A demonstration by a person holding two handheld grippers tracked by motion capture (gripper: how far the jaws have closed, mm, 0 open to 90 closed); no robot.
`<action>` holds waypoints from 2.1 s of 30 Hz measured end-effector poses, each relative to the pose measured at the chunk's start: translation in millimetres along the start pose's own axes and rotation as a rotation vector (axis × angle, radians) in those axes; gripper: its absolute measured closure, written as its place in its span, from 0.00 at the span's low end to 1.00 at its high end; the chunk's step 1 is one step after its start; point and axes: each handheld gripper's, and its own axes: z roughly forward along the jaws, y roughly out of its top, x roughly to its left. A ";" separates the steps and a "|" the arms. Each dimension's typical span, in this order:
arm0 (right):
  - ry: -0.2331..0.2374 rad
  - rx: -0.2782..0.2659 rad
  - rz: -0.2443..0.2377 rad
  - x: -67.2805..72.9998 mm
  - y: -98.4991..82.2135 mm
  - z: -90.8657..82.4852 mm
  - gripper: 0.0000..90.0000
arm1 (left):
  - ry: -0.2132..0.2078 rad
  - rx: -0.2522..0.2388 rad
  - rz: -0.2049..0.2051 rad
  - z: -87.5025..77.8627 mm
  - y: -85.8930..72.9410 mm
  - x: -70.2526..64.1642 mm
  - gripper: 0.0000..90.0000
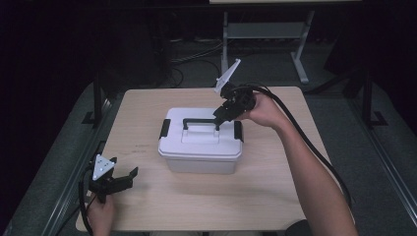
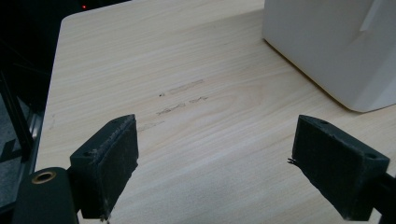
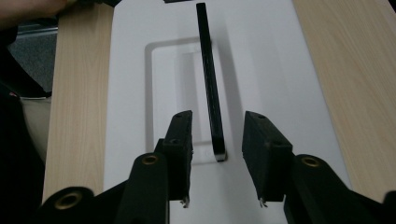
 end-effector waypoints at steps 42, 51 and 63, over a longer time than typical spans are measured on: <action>-0.036 -0.017 0.128 4.5 -60.2 -30.7 0.49 | 0.005 0.001 -0.004 -2.1 -1.2 2.7 0.15; -0.060 -0.019 0.154 4.1 -71.9 -36.0 0.45 | 0.004 -0.001 -0.012 -2.1 -2.4 4.3 0.15; -0.071 -0.017 0.185 4.2 -83.3 -35.3 0.40 | 0.008 -0.006 -0.016 -3.6 -2.7 5.0 0.15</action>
